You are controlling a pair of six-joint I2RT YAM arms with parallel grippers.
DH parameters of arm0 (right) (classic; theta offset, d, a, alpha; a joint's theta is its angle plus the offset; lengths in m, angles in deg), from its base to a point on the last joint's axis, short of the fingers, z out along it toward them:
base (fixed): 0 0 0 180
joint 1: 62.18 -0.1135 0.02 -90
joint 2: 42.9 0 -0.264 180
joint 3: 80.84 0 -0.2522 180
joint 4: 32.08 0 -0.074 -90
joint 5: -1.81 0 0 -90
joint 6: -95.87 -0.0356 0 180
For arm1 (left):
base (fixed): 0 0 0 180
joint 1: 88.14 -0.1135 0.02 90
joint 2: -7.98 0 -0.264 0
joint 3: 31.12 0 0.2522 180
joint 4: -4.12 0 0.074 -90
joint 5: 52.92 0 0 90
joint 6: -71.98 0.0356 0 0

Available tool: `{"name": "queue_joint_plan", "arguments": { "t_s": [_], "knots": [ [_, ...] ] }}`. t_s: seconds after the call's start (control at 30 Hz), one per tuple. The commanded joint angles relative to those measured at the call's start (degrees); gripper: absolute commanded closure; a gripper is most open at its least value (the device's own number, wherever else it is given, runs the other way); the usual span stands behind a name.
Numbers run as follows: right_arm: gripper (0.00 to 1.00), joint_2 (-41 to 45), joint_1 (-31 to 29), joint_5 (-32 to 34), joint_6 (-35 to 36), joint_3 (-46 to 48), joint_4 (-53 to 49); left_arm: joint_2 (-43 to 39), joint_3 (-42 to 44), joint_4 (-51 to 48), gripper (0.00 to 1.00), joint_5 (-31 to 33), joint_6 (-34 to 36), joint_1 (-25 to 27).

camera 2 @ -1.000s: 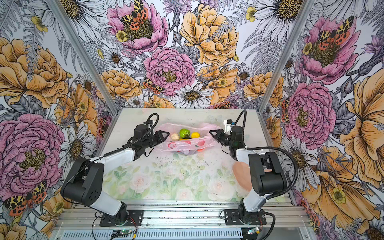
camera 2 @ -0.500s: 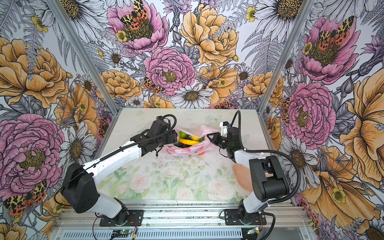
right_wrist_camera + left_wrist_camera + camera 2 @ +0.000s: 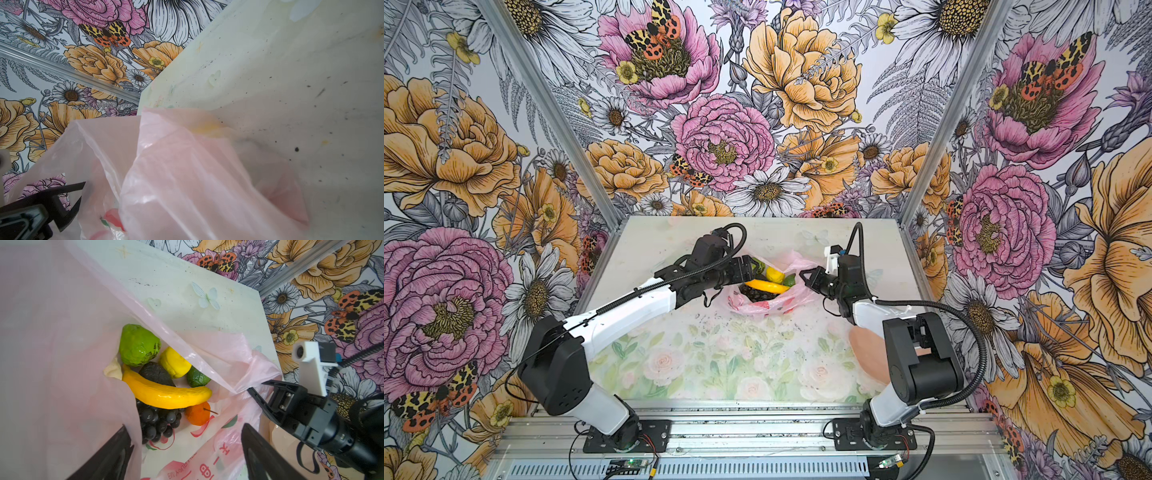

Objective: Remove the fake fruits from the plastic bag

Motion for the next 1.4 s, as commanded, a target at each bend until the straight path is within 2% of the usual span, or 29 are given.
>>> {"name": "queue_joint_plan", "arguments": {
  "t_s": [0.0, 0.13, 0.23, 0.33, 0.4, 0.7, 0.97, 1.13, 1.23, 1.3, 1.37],
  "knots": [
    [1.0, 2.4, -0.6, 1.3, 1.7, -2.1, -0.5, 3.4, -2.3, -7.2, 0.16, 4.5, -0.9, -0.5],
    [1.0, 3.1, -0.7, 1.6, 2.5, -2.0, -1.5, 4.6, -4.2, -10.2, 0.15, 7.4, -2.0, -0.4],
    [1.0, 3.2, -0.7, 2.0, 2.9, -2.0, -2.0, 4.8, -5.6, -10.5, 0.14, 7.3, -0.9, 0.8],
    [1.0, 2.9, -0.6, 2.2, 2.8, -2.0, -2.0, 5.1, -3.9, -3.6, 0.18, -4.2, -3.9, 0.6],
    [1.0, 2.9, -0.7, 2.5, 2.7, -2.1, -1.9, 3.9, -1.5, 0.1, 0.21, -6.0, -6.4, 1.4],
    [1.0, 2.9, -0.6, 2.6, 3.4, -1.9, -2.6, -3.5, -3.8, -12.5, 0.19, 16.8, -4.7, 8.3],
    [1.0, 2.4, -0.6, 2.9, 3.2, -2.4, -2.6, -9.5, 0.1, -9.7, 0.22, 18.6, -3.7, 9.7],
    [1.0, 2.7, -0.7, 3.2, 3.4, -2.2, -2.9, -12.7, 1.1, -16.0, 0.19, 25.8, -7.5, 7.3],
    [1.0, 2.9, -0.7, 3.3, 3.6, -2.0, -3.3, -14.6, 1.4, -18.3, 0.14, 30.6, -7.0, 6.9],
    [1.0, 2.8, -0.6, 3.3, 3.6, -2.0, -3.4, -14.3, 1.5, -18.2, 0.14, 28.2, -6.5, 4.8],
    [1.0, 2.6, -0.7, 3.3, 3.4, -2.1, -3.3, -12.7, 2.0, -17.6, 0.18, 22.2, -7.1, 1.0]
  ]
}}
